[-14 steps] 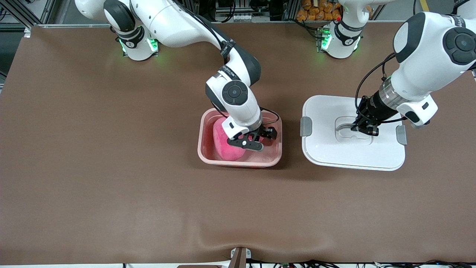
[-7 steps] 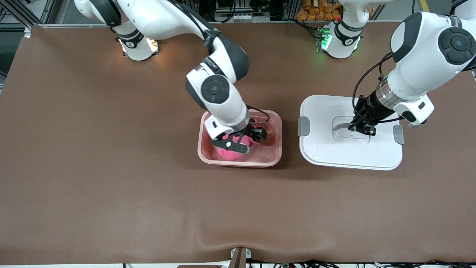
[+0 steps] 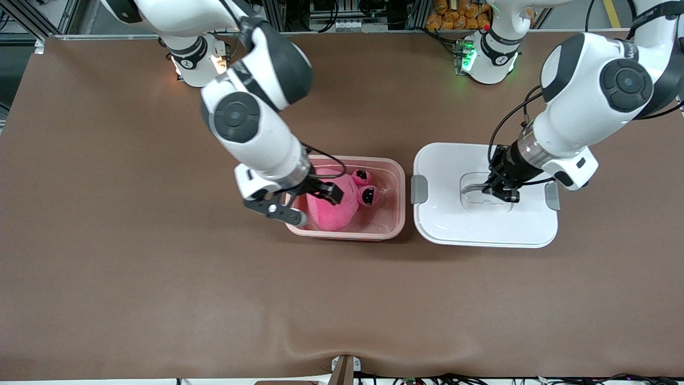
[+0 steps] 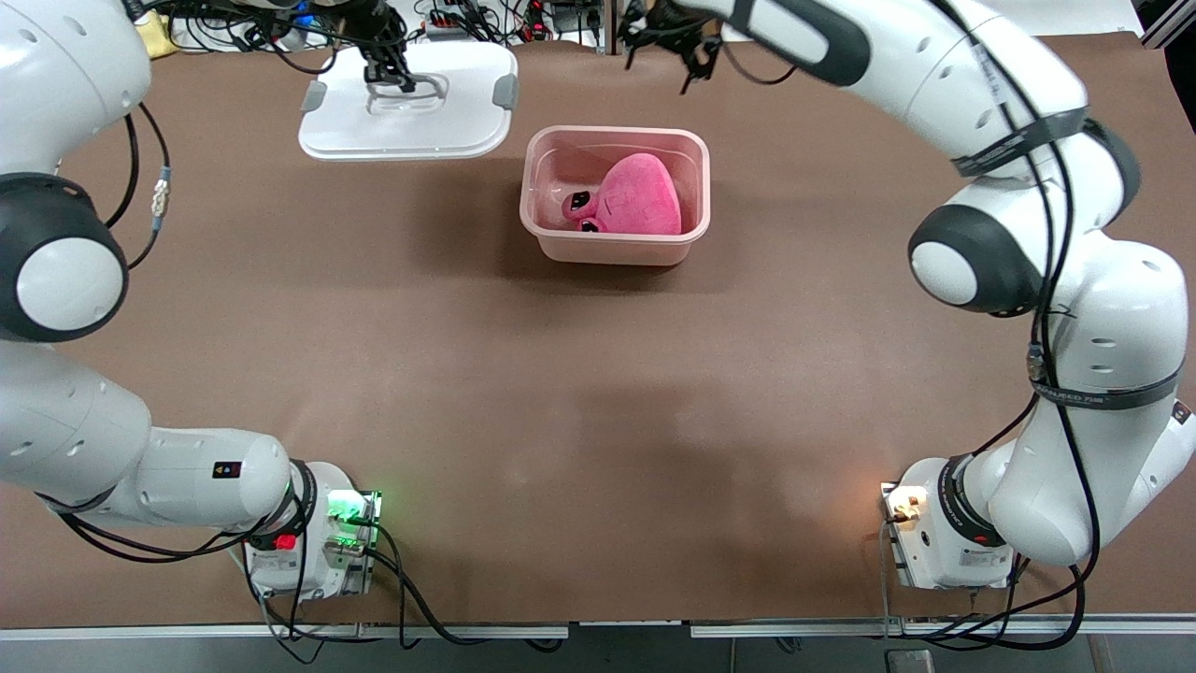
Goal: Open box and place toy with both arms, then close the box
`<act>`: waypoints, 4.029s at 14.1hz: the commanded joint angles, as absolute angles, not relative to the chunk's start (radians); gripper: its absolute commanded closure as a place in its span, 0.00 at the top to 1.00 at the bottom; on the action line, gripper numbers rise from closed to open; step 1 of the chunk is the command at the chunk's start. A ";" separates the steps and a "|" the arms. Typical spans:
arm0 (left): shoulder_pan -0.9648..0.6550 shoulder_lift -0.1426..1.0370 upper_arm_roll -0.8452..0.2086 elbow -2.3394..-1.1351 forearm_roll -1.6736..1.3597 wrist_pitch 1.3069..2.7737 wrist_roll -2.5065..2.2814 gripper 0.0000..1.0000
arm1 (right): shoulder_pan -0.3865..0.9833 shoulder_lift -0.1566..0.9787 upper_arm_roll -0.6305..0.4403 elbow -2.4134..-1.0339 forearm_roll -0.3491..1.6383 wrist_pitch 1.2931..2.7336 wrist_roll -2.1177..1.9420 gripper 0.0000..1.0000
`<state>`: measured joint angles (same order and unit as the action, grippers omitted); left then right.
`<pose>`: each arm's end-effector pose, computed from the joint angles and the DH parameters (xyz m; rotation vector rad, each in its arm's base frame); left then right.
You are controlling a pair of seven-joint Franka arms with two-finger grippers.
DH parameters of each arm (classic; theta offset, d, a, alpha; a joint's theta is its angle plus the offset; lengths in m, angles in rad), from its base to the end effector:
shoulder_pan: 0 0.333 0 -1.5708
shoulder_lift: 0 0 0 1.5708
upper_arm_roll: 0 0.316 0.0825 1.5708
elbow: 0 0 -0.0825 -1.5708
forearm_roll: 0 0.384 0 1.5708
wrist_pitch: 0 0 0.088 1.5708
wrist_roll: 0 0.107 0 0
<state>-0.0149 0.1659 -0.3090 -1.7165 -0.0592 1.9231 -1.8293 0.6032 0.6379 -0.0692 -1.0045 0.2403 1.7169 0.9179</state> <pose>0.5855 -0.1898 0.4934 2.1983 2.1098 -0.1077 0.6160 0.4094 0.4949 -2.8847 0.5770 0.1122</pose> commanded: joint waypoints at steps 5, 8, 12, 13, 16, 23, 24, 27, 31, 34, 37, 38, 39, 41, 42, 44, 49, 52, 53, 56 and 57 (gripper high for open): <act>-0.106 0.287 -0.308 -1.583 -0.058 1.902 -1.905 0.00 | 0.511 0.558 -0.063 -1.022 0.253 1.606 0.897 1.00; -0.144 0.340 -0.308 -1.530 -0.058 1.904 -1.942 0.00 | 0.479 0.534 -0.067 -1.022 0.247 1.574 0.894 1.00; -0.224 0.403 -0.307 -1.474 -0.012 1.910 -2.011 0.00 | 0.433 0.496 -0.069 -1.022 0.247 1.504 0.841 1.00; -0.242 0.410 -0.307 -1.474 -0.006 1.917 -2.025 0.00 | 0.419 0.479 -0.074 -1.023 0.245 1.479 0.807 1.00; -0.303 0.462 -0.301 -1.439 0.020 1.945 -2.095 0.00 | 0.379 0.445 -0.077 -1.023 0.245 1.419 0.744 1.00; -0.440 0.566 -0.296 -1.379 0.153 1.994 -2.255 0.00 | 0.278 0.394 -0.074 -1.025 0.250 1.309 0.660 1.00; -0.452 0.575 -0.296 -1.379 0.166 2.000 -2.272 0.00 | 0.270 0.384 -0.075 -1.025 0.249 1.301 0.660 1.00; -0.498 0.597 -0.293 -1.361 0.182 2.022 -2.327 0.00 | 0.223 0.368 -0.072 -1.023 0.252 1.270 0.600 1.00; -0.570 0.615 -0.253 -1.359 0.209 2.026 -2.379 0.00 | 0.172 0.345 -0.074 -1.023 0.249 1.240 0.523 1.00; -0.623 0.626 -0.207 -1.348 0.207 2.058 -2.425 0.00 | 0.098 0.315 -0.071 -1.022 0.256 1.200 0.520 1.00; -0.638 0.660 -0.199 -1.325 0.207 2.074 -2.448 0.00 | 0.051 0.301 -0.069 -1.022 0.256 1.154 0.483 1.00; -0.643 0.660 -0.195 -1.325 0.207 2.074 -2.450 0.00 | 0.049 0.298 -0.074 -1.022 0.249 1.146 0.471 1.00; -0.644 0.660 -0.195 -1.327 0.207 2.074 -2.454 0.00 | 0.043 0.285 -0.072 -1.022 0.249 1.144 0.469 1.00; -0.644 0.660 -0.195 -1.327 0.207 2.074 -2.474 0.00 | -0.020 0.278 -0.033 -1.022 0.259 1.132 0.466 1.00; -0.652 0.660 -0.195 -1.327 0.207 2.074 -2.474 0.00 | -0.047 0.273 0.006 -1.022 0.261 1.105 0.466 1.00; -0.658 0.660 -0.195 -1.327 0.207 2.074 -2.483 0.00 | -0.071 0.258 0.034 -1.023 0.247 1.071 0.437 1.00; -0.669 0.652 -0.195 -1.335 0.207 2.065 -2.488 0.00 | -0.037 0.210 0.032 -1.038 0.109 1.068 0.235 1.00; -0.669 0.646 -0.195 -1.339 0.210 2.060 -2.490 0.00 | -0.020 0.184 0.025 -1.075 0.081 1.071 0.184 1.00; -0.667 0.644 -0.195 -1.339 0.210 2.060 -2.490 0.00 | -0.012 0.158 0.025 -1.112 0.059 1.083 0.166 1.00; -0.663 0.634 -0.196 -1.350 0.212 2.039 -2.487 0.00 | -0.015 0.114 0.025 -1.176 0.028 1.106 0.068 1.00; -0.658 0.629 -0.196 -1.350 0.210 2.037 -2.484 0.00 | -0.014 0.092 0.025 -1.207 0.017 1.127 0.052 1.00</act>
